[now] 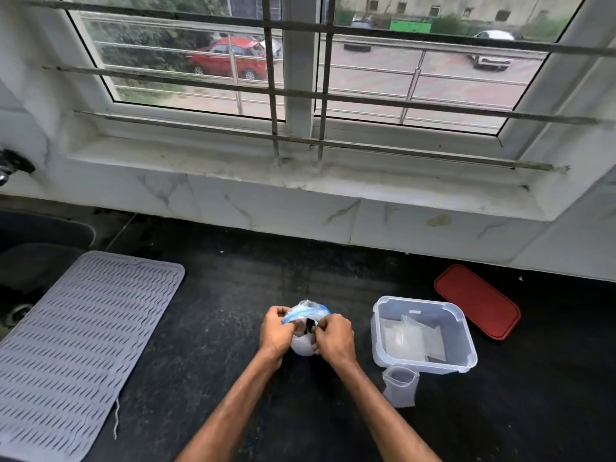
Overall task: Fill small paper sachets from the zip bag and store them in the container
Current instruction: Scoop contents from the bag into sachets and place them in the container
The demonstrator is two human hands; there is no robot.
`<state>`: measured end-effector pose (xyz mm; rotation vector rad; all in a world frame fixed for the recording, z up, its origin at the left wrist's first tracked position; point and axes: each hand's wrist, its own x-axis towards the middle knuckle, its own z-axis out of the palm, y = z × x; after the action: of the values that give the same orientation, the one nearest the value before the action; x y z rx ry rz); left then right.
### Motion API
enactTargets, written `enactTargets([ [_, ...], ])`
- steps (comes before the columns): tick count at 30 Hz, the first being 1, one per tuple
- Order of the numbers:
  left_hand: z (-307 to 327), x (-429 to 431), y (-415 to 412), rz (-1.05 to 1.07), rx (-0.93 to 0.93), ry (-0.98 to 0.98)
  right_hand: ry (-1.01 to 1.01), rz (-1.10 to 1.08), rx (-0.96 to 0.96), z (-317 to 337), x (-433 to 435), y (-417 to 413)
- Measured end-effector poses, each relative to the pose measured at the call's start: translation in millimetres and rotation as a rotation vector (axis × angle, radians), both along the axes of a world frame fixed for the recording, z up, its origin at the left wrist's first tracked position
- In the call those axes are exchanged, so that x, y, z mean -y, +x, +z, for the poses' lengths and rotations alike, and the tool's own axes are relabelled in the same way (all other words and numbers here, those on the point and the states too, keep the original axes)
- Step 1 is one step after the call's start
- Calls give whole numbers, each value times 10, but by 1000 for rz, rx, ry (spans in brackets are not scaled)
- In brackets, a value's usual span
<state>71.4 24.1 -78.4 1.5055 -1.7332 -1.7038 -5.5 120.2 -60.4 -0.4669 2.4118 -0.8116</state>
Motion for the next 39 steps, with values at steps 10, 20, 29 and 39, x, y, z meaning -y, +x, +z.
enactTargets([
  [10, -95, 55, 15, -95, 62, -75, -45, -166, 69, -315, 34, -11],
  [20, -79, 85, -19, -34, -28, 20, -56, -199, 147, -268, 37, -48],
  [29, 99, 25, 89, -156, 87, -260, -190, -233, 320, 198, -35, -40],
  [39, 309, -165, 364, 206, -196, -569, -363, -165, 506, 486, -340, -134],
])
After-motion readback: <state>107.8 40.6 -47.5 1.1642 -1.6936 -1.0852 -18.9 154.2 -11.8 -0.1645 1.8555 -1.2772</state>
